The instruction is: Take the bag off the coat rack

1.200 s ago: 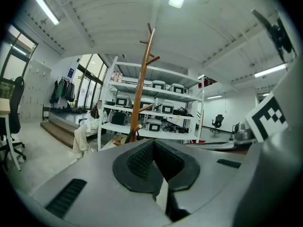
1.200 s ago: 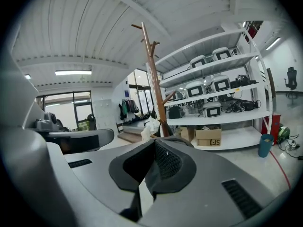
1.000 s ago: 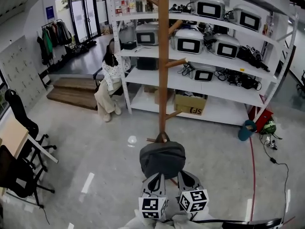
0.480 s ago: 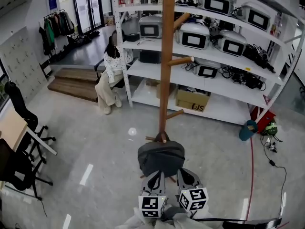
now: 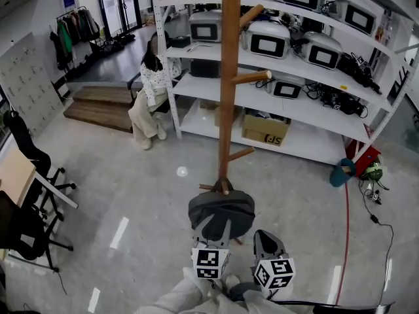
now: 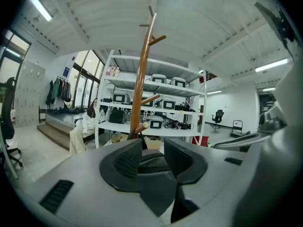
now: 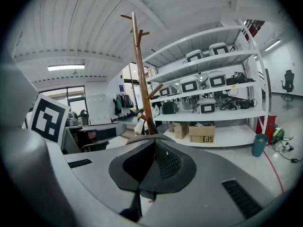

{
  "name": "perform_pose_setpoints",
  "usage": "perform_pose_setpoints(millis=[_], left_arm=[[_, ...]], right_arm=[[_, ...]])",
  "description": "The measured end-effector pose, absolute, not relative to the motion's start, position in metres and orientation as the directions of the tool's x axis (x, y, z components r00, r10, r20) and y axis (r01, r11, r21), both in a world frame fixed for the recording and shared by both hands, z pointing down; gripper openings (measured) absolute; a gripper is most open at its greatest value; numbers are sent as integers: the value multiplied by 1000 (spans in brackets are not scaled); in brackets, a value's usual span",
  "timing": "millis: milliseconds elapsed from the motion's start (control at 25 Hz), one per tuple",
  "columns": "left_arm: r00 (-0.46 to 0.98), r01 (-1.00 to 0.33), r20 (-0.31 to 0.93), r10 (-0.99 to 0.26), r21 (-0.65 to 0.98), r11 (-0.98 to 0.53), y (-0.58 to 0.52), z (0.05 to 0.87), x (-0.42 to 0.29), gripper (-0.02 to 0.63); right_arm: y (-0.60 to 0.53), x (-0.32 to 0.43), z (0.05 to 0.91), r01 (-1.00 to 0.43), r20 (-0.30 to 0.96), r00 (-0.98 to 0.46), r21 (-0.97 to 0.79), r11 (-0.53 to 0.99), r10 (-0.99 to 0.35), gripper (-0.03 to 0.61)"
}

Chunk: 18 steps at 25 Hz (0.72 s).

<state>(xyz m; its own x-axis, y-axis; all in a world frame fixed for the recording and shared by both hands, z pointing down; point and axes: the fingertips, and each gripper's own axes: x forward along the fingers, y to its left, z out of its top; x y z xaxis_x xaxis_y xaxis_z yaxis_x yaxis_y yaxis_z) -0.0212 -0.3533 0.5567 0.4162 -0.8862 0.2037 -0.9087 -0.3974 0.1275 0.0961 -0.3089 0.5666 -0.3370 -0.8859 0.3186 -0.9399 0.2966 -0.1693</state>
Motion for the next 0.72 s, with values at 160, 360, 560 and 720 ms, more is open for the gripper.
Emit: perform_pose_setpoints(millis=[160, 360, 560, 720], left_arm=[[400, -917, 217, -891, 80, -392, -379, 563, -26, 124], [385, -921, 248, -889, 46, -386, -413, 579, -33, 124], [366, -929, 271, -890, 51, -367, -440, 588, -34, 124], [359, -933, 284, -889, 66, -355, -455, 593, -34, 124]], right_arm=[[-307, 110, 570, -951, 334, -302, -170, 258, -893, 12], [-307, 126, 576, -964, 350, -255, -162, 210, -901, 12], [-309, 142, 578, -973, 358, -215, -162, 166, -909, 12], [-309, 149, 579, -977, 363, -192, -159, 142, -912, 12]])
